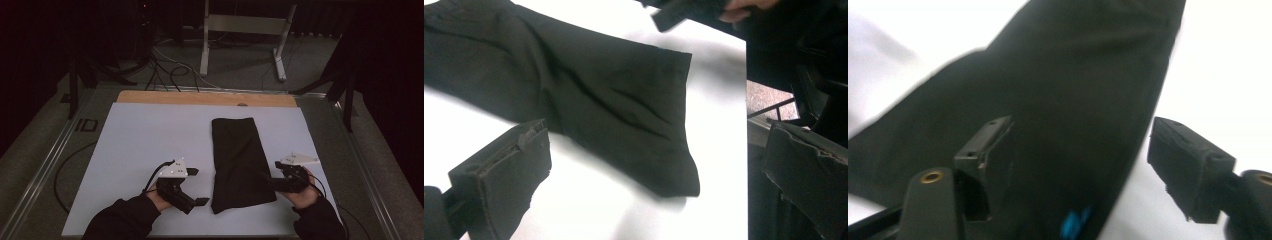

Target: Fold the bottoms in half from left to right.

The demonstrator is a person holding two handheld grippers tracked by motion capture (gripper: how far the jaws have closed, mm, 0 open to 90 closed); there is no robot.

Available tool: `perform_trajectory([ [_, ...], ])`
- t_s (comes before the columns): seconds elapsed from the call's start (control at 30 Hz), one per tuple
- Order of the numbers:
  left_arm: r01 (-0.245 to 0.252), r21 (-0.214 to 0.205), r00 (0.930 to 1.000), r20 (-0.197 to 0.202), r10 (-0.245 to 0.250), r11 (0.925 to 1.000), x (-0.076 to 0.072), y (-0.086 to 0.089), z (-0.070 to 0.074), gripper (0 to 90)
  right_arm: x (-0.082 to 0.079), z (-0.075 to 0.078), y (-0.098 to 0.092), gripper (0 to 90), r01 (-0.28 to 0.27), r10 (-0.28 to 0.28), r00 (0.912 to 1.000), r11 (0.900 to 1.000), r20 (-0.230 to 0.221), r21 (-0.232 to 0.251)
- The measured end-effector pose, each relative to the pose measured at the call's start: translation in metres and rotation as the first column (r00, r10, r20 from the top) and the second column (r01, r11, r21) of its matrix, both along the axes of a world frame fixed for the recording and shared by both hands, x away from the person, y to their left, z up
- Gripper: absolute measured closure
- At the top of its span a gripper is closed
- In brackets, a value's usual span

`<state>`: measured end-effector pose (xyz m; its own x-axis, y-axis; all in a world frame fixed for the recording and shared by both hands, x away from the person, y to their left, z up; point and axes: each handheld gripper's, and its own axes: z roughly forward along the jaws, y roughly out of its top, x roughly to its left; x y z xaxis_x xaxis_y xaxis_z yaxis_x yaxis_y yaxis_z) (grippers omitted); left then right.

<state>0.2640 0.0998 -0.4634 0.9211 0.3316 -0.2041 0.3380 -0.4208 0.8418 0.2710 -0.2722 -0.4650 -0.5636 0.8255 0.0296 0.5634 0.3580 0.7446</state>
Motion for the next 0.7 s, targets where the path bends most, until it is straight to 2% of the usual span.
perform_trajectory([
  [0.03, -0.001, 0.002, 1.0000, -0.002, 0.001, 1.0000, 0.000, 0.002, 0.000, 0.0, -0.006, -0.001, -0.003, 32.4, 0.003, -0.003, 1.0000, 1.0000, -0.009, -0.002],
  [0.07, -0.005, 0.003, 1.0000, -0.003, 0.005, 1.0000, -0.001, 0.005, -0.001, 0.0, -0.012, -0.003, -0.006, 35.3, 0.005, -0.004, 0.9999, 0.9998, -0.017, 0.018],
  [0.17, -0.020, 0.014, 0.9998, -0.003, 0.020, 0.9997, -0.002, 0.013, -0.003, 0.0, -0.023, -0.005, -0.010, 39.7, 0.008, -0.007, 0.9994, 0.9996, -0.033, 0.027],
  [0.2, -0.023, 0.016, 0.9997, -0.003, 0.023, 0.9996, -0.002, 0.014, -0.004, 0.0, -0.030, -0.008, -0.011, 42.8, 0.011, -0.010, 0.9989, 0.9999, -0.046, 0.012],
  [0.27, -0.037, 0.013, 0.9993, -0.011, 0.037, 0.9992, -0.001, 0.020, -0.007, 0.0, -0.033, -0.011, -0.012, 48.9, 0.012, -0.013, 0.9983, 0.9998, -0.058, -0.017],
  [0.4, -0.055, 0.009, 0.9981, -0.029, 0.055, 0.9984, 0.002, 0.026, -0.013, 0.0, -0.033, -0.019, -0.017, 53.8, 0.007, -0.008, 0.9911, 0.9999, -0.133, -0.007],
  [0.53, -0.046, 0.008, 0.9984, -0.034, 0.046, 0.9989, 0.002, 0.025, -0.017, 0.0, -0.031, -0.027, -0.018, 61.5, 0.003, -0.005, 0.9796, 0.9999, -0.201, -0.011],
  [0.6, -0.042, 0.012, 0.9986, -0.032, 0.042, 0.9990, 0.002, 0.023, -0.018, 0.0, -0.031, -0.030, -0.019, 71.6, 0.003, -0.003, 0.9698, 1.0000, -0.244, -0.001],
  [0.63, -0.041, 0.008, 0.9986, -0.034, 0.041, 0.9991, 0.002, 0.022, -0.019, 0.0, -0.031, -0.030, -0.020, 77.2, 0.000, 0.000, 0.9680, 1.0000, -0.251, -0.003],
  [0.7, -0.032, 0.011, 0.9989, -0.034, 0.033, 0.9994, 0.002, 0.020, -0.020, 0.0, -0.033, -0.028, -0.020, 83.7, -0.006, 0.006, 0.9704, 1.0000, -0.241, 0.003],
])
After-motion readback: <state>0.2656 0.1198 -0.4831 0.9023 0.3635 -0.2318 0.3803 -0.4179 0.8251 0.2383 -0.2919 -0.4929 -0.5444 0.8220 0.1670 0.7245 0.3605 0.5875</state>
